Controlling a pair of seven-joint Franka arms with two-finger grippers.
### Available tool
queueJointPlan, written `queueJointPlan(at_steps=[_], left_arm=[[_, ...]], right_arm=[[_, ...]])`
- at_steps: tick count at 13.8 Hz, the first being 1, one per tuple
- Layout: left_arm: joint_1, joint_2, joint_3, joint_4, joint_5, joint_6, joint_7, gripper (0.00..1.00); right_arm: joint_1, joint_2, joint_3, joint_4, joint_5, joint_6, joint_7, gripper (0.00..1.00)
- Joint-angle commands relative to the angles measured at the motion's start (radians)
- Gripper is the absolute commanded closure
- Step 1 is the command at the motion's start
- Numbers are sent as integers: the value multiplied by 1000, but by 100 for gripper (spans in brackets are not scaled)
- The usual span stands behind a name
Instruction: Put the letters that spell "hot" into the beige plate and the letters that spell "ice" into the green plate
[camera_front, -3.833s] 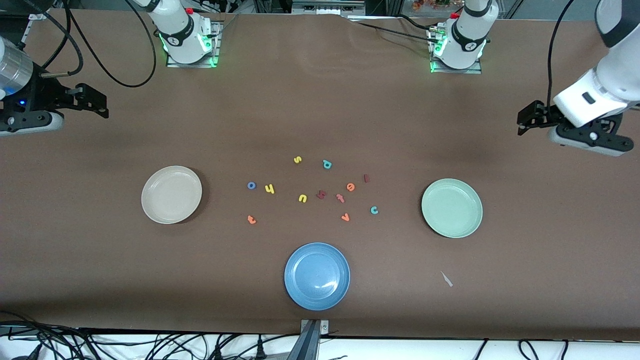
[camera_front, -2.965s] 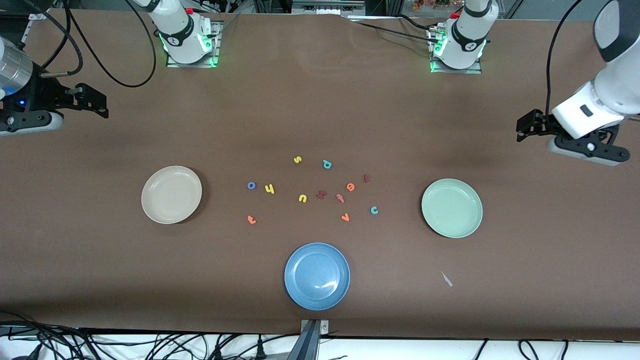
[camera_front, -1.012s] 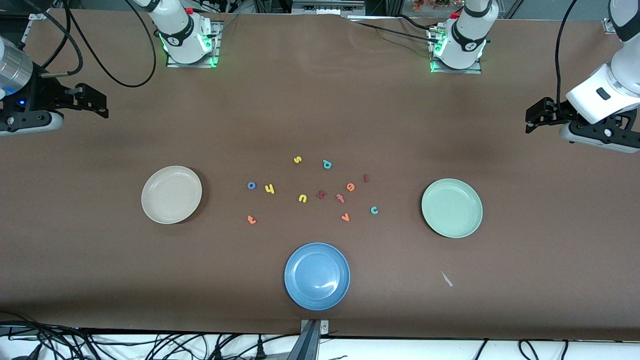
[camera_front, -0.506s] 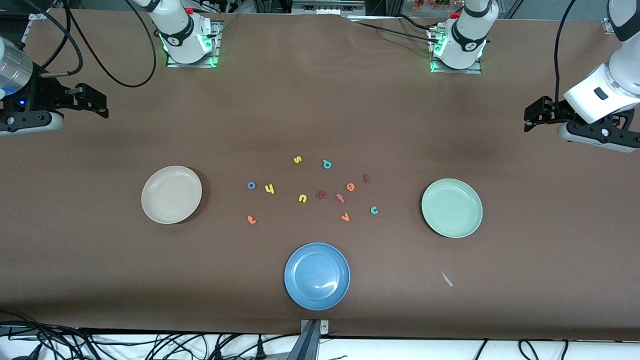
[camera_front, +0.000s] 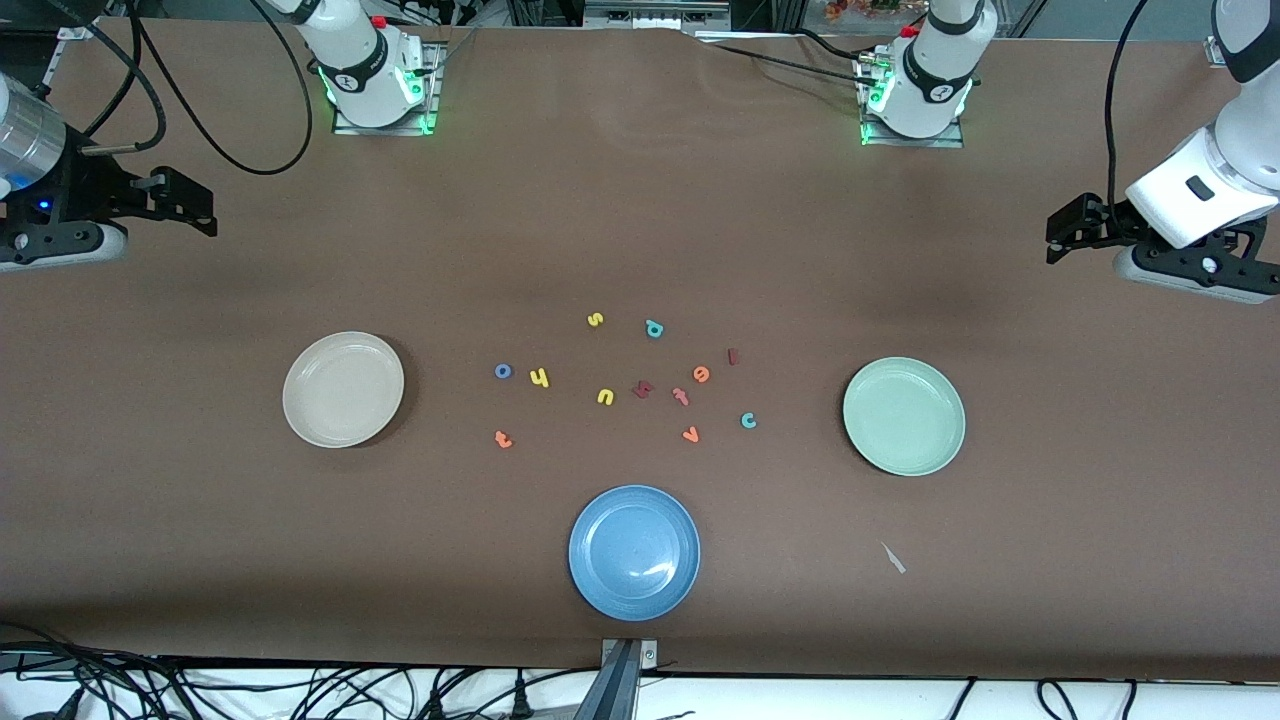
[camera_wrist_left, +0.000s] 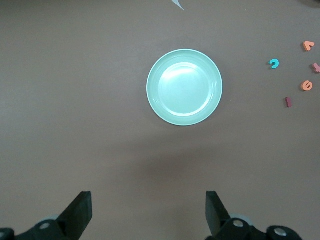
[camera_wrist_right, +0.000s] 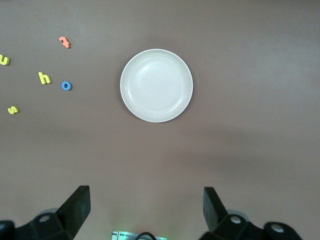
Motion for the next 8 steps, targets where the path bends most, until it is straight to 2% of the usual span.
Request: queueJointPlan(at_steps=[1, 8], left_arm=[[-3, -14, -5, -4, -19, -20, -23, 0], [-1, -14, -4, -3, -19, -27, -23, 0]], right_arm=[[-1, -1, 1, 14, 4, -15, -7, 0], [-1, -1, 3, 14, 4, -15, -7, 0]])
